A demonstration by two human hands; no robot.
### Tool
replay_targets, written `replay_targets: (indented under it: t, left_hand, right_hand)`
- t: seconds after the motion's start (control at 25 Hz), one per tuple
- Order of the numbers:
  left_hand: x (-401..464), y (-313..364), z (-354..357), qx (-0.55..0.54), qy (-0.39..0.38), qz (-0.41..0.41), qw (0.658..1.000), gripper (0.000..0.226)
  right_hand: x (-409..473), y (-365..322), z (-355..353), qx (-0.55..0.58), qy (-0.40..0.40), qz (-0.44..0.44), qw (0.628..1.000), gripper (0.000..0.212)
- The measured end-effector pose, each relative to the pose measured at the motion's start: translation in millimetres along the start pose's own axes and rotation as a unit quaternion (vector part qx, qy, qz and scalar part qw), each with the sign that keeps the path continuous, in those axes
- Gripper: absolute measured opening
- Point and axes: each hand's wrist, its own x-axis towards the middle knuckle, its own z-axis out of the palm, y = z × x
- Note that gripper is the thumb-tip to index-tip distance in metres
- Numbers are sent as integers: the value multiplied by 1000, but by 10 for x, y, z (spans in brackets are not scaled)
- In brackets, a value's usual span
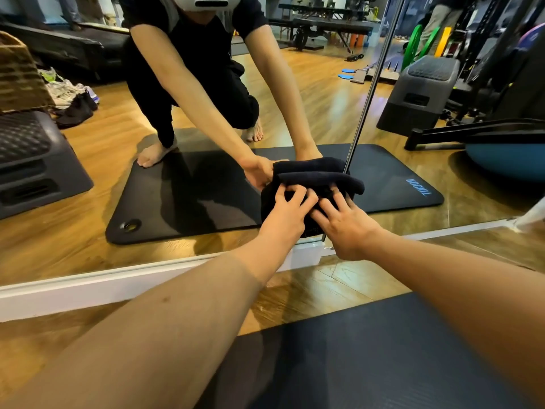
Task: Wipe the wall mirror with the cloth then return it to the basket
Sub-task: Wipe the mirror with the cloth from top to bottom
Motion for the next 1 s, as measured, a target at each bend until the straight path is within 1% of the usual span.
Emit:
replay_targets:
  t: [0.2, 0.36, 0.52, 0.84, 1.0]
  left_hand:
    - [-121, 80, 106, -3, -31, 10, 999, 51]
    - [-171, 101, 101, -6, -46, 7, 999, 48]
    - [-251, 78, 129, 13, -53, 3, 998, 51]
    - [-645, -267, 358, 45, -41, 22, 998, 54]
    - [-880, -490, 495, 39, -25, 19, 999, 56]
  right_hand:
    - [17, -121, 57, -8, -48, -25, 999, 96]
    - [0, -119, 88, -15, -76, -41, 996, 108]
    - [-48, -119, 102, -2, -89, -56, 994, 117]
    - [48, -408, -114, 2, -58, -88, 994, 114]
    - [140, -617, -243, -9, -42, -105, 994, 114]
